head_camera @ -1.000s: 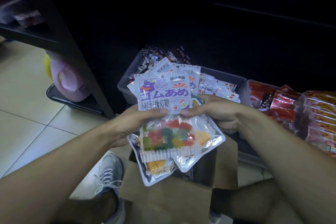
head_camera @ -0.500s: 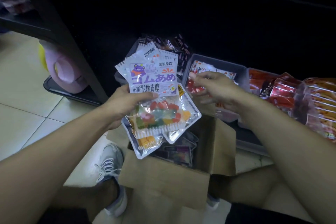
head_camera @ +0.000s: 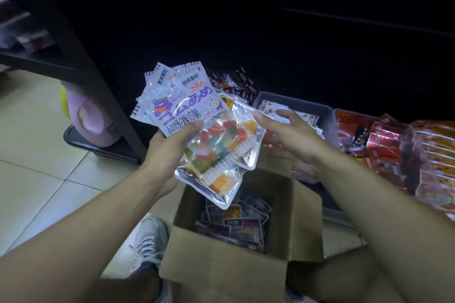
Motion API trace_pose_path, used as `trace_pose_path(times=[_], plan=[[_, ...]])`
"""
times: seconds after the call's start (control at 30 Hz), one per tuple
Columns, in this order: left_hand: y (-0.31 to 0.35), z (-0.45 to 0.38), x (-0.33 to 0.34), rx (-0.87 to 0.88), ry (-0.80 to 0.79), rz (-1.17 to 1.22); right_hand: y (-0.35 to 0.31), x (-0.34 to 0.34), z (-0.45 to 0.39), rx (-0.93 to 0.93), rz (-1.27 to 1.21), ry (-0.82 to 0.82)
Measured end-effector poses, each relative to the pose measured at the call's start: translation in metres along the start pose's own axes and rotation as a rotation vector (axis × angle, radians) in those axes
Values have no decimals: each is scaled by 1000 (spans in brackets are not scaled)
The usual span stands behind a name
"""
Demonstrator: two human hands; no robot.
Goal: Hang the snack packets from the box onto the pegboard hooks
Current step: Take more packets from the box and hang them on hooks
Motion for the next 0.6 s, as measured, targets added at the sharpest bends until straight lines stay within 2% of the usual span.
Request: trace_pose_path(times=[0.07,0.13,0.2,0.33,0.4,0.5,0.6], plan=[[6,1,3,-13,-20,54,3,5,-4,40,-175,-51],[11,4,7,-10,-34,65,2,9,-5,13,-222,-91],[13,5,9,5,-44,60,0,10,-5,-26,-229,-54],[17,2,9,-1,-29,107,-2,0,-12,-69,-285,129],[17,-2,6,-2,-12,111,-6,-7,-14,-84,-386,198],[16,-7,5,20,18,117,-17,-17,-11,-136,-565,213],[23,-4,11,44,20,144,-35,-24,1,-230,-602,193]])
Point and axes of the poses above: each hand's wrist, its own z-axis away from the middle knuckle, its own x-axis out of the palm, y = z × x, the point moved 3 cm from there along -z, towards the middle knuckle, and after that the axes turned 5 degrees about x, right-handed, at the moved point
